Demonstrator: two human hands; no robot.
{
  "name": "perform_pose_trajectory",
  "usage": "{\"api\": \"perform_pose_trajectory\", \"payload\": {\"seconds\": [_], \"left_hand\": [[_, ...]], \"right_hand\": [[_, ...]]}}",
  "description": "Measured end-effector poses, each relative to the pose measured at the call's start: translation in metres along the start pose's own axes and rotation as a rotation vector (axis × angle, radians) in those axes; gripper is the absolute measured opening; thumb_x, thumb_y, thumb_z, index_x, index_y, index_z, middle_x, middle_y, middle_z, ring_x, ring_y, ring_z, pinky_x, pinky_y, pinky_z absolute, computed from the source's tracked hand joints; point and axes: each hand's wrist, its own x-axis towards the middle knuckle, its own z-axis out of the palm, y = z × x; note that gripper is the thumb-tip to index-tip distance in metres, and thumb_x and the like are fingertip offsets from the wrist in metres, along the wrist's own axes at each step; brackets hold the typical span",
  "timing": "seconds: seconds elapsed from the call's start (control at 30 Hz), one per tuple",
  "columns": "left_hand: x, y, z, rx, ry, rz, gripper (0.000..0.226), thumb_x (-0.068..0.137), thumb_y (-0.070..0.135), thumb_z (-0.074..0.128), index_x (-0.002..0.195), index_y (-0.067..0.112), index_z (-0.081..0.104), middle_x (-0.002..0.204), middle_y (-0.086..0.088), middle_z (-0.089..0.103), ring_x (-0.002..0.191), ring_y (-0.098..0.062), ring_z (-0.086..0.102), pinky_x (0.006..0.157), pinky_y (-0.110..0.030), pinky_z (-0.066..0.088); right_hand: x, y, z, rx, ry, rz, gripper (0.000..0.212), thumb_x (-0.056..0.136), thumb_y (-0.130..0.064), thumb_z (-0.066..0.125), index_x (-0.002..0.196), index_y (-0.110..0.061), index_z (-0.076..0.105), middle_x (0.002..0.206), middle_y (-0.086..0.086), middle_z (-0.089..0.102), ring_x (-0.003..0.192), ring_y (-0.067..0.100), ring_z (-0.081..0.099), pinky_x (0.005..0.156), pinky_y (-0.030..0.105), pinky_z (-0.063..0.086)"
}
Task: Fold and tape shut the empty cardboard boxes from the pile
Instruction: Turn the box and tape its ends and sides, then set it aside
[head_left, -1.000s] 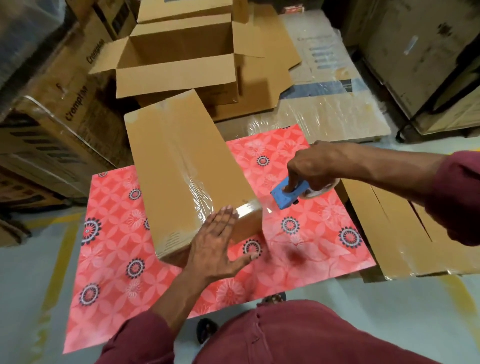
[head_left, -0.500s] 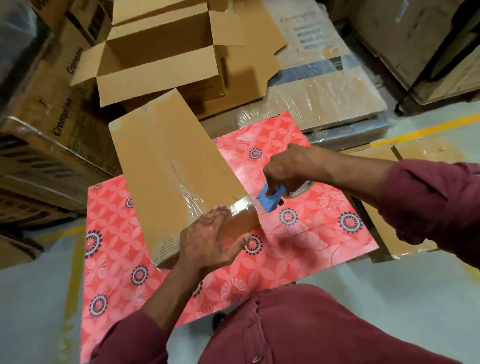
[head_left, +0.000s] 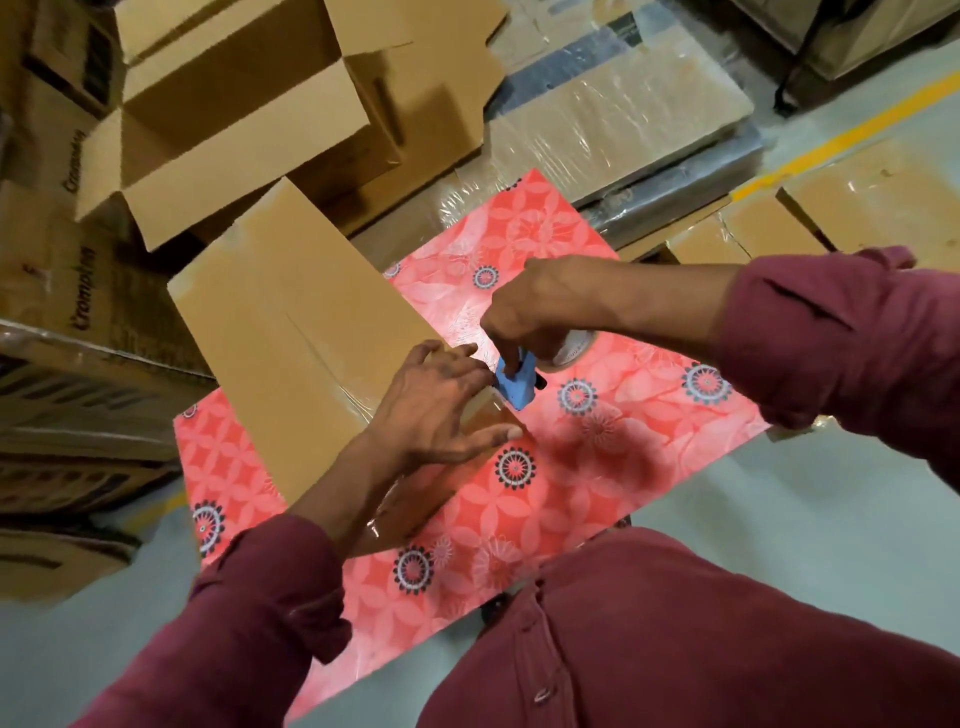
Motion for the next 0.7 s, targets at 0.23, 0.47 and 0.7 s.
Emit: {"api": "perform_pose_trajectory", "payload": {"seconds": [0.23,0.47,0.7], "left_hand": [[0.011,-0.004,-0.009,0.062,-0.159,0.054,0.088,0.082,0.098,0.021,0.108,0.031,0.072,0.113,0.014,0.073,0.129,-0.016,0.057,0.11,-0.054,0.025],[0.023,-0.008,0.001,-0.041,-0.244,0.073,0.096,0.075,0.103,0.018,0.111,0.036,0.076,0.154,0.014,0.053,0.154,-0.02,0.027,0.118,-0.065,0.007],[0.036,-0.015,-0.007,-0.246,-0.18,0.007,0.099,0.079,0.099,0.016,0.122,0.033,0.075,0.145,0.011,0.062,0.146,-0.019,0.043,0.116,-0.064,0.013]], "right_hand": [[0.037,0.011,0.046,-0.184,-0.064,0.111,0.023,0.086,-0.04,0.074,0.083,-0.022,0.06,0.101,-0.006,0.067,0.088,0.022,0.062,0.095,0.045,0.045],[0.069,0.059,0.082,0.139,-0.357,0.084,0.029,0.097,-0.017,0.068,0.125,-0.014,0.075,0.123,0.012,0.073,0.088,0.021,0.06,0.076,0.03,0.044],[0.072,0.09,0.1,0.281,-0.358,0.021,0.046,0.093,0.001,0.064,0.128,-0.028,0.072,0.075,-0.029,0.071,0.066,0.002,0.059,0.064,0.018,0.047]]}}
